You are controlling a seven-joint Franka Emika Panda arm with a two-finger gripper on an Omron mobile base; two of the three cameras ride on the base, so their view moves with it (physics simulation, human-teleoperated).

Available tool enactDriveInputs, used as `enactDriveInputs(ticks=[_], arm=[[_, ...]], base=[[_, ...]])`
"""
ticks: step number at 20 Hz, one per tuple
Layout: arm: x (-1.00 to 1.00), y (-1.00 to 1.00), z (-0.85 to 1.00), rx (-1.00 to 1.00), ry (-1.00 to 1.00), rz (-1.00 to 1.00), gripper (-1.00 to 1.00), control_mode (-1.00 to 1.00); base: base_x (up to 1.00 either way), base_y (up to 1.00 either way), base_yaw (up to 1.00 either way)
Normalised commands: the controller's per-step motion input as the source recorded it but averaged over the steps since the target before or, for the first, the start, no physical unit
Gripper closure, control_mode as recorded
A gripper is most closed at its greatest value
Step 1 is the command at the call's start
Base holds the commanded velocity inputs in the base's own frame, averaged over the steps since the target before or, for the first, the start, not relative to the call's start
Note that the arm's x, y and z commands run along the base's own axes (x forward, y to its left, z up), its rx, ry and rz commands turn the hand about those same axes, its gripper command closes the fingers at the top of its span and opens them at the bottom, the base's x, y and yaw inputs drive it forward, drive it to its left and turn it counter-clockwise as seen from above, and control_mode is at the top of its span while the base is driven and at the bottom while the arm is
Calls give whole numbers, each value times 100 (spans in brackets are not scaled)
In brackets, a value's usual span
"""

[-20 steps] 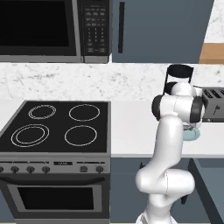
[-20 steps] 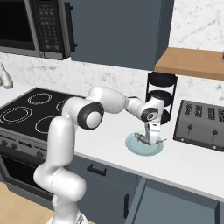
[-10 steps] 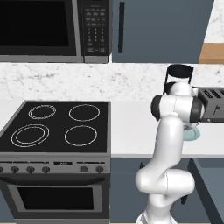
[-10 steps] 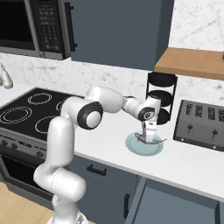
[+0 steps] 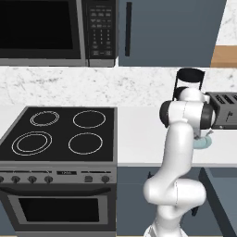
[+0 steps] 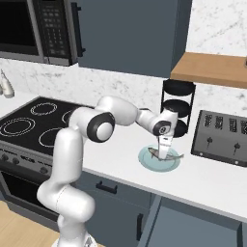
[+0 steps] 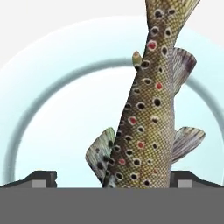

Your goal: Pick up the knife from the drawer and place it on the cutting board. Then place the meat from the plate to the cutting board.

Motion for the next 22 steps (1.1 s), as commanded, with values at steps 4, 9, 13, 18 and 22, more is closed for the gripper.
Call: enactDriveInputs(ticks=[4,9,13,18,22], arm=[[-7,1,-21,-2,0,-5,100,-100],[-3,6,-1,0,-5,-2,100,-100],[-61,47,70,0,-22,0,100,-100],[-83,78,75,0,-25,0,100,-100],[-74,84,69,0,-22,0,100,-100]], base=[[0,0,0],[0,0,0],[0,0,0],[0,0,0],[0,0,0]])
